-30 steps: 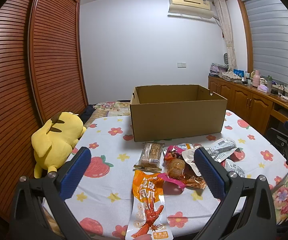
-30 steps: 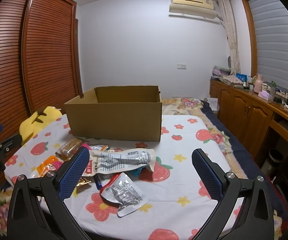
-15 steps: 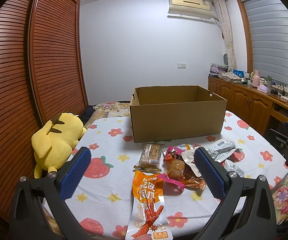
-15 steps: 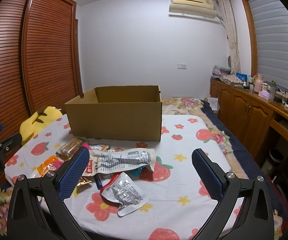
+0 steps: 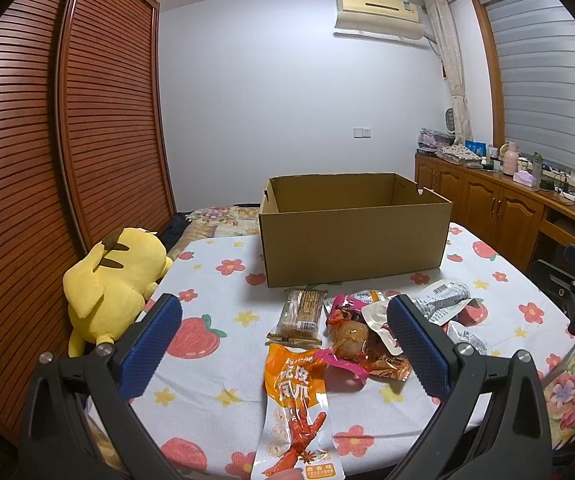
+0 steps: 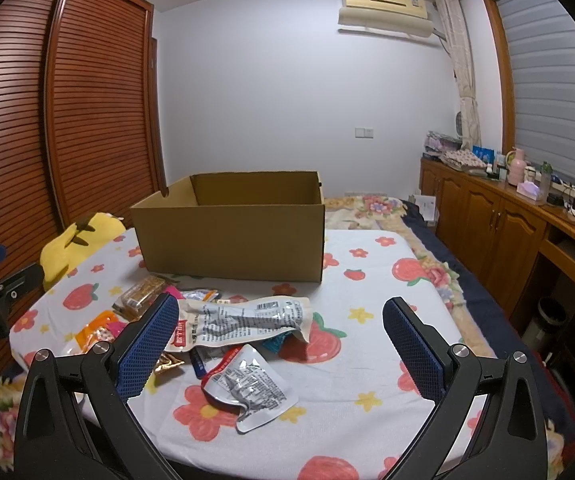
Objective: Organize snacks
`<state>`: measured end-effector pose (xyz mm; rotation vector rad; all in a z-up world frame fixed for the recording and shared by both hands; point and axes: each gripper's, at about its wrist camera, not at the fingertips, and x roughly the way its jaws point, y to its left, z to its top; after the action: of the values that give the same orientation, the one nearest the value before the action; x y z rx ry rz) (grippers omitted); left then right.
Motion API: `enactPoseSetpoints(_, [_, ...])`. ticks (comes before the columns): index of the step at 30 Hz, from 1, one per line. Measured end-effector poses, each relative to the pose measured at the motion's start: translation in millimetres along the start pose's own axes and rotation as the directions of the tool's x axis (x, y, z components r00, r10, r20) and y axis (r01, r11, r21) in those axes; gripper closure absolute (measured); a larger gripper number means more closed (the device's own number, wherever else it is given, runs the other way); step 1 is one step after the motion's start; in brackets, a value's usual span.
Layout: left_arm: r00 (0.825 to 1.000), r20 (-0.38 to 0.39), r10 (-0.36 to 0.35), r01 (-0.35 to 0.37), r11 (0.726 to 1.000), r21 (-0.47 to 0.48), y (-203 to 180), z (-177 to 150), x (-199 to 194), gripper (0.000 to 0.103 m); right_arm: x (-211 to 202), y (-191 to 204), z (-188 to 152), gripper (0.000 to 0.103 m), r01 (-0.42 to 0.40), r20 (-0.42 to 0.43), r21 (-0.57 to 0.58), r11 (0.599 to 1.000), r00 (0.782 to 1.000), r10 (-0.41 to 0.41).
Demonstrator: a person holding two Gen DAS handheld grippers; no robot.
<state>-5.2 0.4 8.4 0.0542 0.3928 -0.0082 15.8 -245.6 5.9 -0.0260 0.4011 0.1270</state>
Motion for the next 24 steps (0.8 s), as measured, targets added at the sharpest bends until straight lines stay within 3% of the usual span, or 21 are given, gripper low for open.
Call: enactPoseSetpoints(24, [1.0,-0.013,-0.002,0.002,1.0,-0.003,-0.8,3.6,1.1,0.0,2.7,3.3,-1.8,0.0,-0.005,-0.009,-0.002,1.0,1.0,0.005])
